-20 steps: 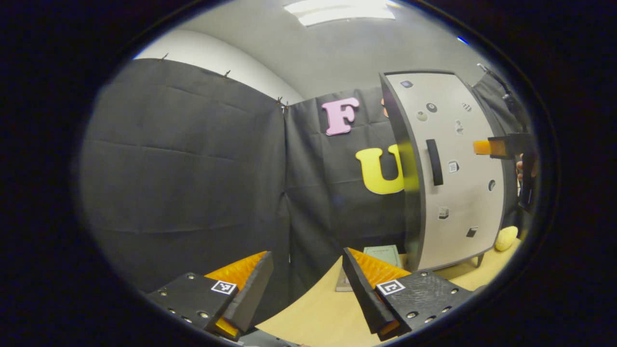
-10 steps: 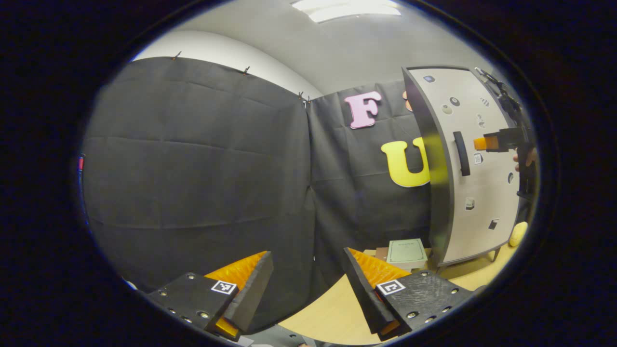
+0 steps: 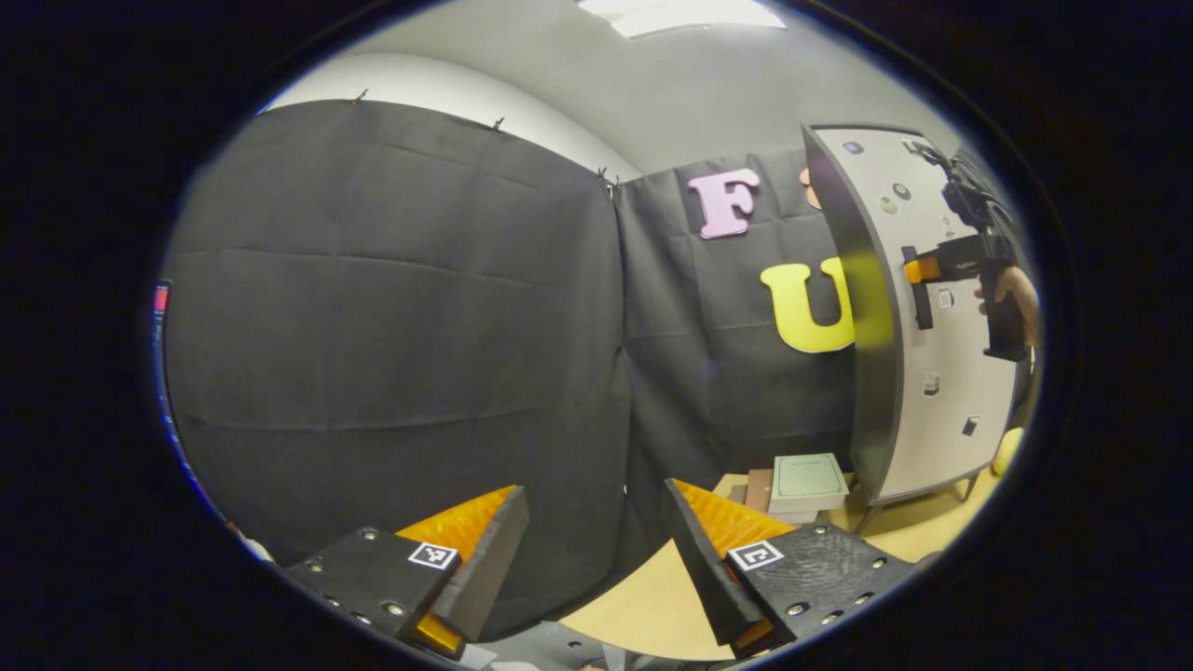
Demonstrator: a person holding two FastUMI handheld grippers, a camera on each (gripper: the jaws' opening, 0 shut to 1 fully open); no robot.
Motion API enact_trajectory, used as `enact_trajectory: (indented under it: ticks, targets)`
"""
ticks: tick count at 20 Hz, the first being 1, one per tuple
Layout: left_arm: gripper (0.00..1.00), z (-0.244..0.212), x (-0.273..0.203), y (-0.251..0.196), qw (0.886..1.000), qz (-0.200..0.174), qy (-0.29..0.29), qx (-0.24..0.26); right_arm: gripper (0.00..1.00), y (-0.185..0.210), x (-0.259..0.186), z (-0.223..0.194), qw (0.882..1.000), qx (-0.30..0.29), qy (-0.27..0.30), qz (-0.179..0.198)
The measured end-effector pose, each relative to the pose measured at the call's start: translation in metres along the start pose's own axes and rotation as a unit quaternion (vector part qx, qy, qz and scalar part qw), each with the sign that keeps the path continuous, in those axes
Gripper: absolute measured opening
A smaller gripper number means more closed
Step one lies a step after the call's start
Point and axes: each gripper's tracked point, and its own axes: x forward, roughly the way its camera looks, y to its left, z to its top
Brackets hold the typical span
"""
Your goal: Open the cabinet door with the right hand, grasp the bottle in the cabinet with the left hand and place it on the coaster, then close the cabinet door with the right hand.
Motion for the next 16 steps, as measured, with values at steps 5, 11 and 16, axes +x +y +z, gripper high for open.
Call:
enact_trajectory:
  ticks: [5, 11, 16]
  targets:
    - [0.87, -0.011, -0.001, 0.023, 1.000, 0.011, 0.005, -0.002, 0.72, -0.001, 0.024, -0.013, 0.999, -0.001, 0.041, -0.013]
    - [0.87, -0.012, 0.007, 0.040, 1.000, 0.021, 0.002, 0.007, 0.61, -0.001, 0.032, -0.021, 0.997, 0.000, 0.068, -0.025]
    - [0.87, -0.006, 0.015, 0.037, 1.000, 0.012, -0.005, 0.008, 0.30, 0.001, 0.036, -0.024, 0.996, 0.017, 0.087, -0.027]
